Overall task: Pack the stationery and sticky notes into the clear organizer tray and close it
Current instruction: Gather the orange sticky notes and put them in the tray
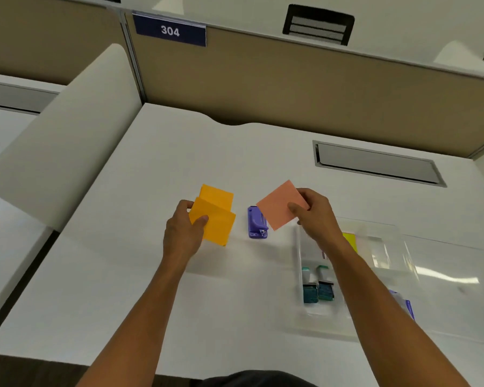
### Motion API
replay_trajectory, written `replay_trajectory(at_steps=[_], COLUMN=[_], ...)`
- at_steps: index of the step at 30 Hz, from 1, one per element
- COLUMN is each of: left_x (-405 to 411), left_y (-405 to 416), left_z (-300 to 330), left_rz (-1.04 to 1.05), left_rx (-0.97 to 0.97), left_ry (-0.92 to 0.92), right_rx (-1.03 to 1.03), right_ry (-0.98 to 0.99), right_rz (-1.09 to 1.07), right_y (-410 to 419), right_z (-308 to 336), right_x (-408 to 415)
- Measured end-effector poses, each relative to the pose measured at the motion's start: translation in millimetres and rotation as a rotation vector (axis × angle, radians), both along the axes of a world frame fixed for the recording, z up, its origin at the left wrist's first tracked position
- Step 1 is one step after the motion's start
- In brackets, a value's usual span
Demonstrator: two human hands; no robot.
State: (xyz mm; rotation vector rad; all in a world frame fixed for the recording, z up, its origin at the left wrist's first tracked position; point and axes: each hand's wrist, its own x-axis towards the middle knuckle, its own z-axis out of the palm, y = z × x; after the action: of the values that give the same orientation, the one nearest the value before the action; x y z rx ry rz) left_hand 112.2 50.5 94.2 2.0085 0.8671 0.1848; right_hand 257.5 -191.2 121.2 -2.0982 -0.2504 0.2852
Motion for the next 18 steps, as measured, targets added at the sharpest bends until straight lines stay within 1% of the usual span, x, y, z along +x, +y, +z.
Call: replay_trajectory(at_steps=[7,13,18], left_x=[11,19,26], left_y=[-57,-115,-165], left_z=[19,31,37], left_rz=[-0.029,-0.094,-0.153], left_rx=[0.0,0.003,0.045], left_ry=[-0.027,-0.05,-0.039], right_rx=[0.016,-0.085,-0.156], right_ry=[-0.071,-0.184,-0.196], right_rz=[-0.097,-0.134,-0.113], right_y=[-80,-141,-180], right_z=[10,10,-4], right_x=[13,23,32])
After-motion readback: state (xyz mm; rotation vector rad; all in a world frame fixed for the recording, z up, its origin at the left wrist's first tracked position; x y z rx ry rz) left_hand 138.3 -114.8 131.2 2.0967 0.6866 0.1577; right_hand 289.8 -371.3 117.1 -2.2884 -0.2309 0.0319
